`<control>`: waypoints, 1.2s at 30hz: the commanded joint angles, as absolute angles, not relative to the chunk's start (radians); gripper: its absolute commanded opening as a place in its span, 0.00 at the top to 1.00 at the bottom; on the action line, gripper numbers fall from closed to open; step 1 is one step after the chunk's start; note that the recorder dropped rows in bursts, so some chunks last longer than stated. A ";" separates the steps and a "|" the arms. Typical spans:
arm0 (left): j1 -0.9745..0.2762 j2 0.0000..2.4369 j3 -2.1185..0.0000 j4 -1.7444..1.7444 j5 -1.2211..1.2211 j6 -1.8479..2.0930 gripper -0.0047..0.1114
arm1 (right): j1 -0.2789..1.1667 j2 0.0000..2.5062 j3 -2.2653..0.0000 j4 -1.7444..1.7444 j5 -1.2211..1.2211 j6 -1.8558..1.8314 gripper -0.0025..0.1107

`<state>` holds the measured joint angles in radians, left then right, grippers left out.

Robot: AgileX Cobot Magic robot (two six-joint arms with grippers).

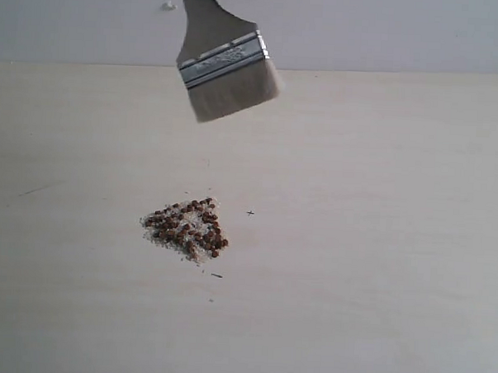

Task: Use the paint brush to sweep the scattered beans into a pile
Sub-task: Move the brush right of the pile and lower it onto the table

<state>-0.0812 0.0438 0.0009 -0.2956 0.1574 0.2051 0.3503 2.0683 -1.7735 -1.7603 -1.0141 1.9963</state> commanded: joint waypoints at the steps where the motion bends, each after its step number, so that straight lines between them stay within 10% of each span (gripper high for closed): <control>1: -0.081 0.037 0.000 -0.300 0.157 0.205 0.96 | 0.326 1.972 -1.607 -1.744 -0.775 1.912 0.98; 12: -0.081 0.037 0.000 -0.300 0.157 0.205 0.96 | 0.326 1.703 -1.136 -1.744 -0.103 1.886 0.98; 26: -0.081 0.037 0.000 -0.300 0.157 0.205 0.96 | 0.324 1.726 -0.922 -1.744 -0.489 2.129 0.98; 36: -0.081 0.037 0.000 -0.300 0.157 0.205 0.96 | 0.284 1.735 -0.896 -1.708 -0.273 2.129 0.98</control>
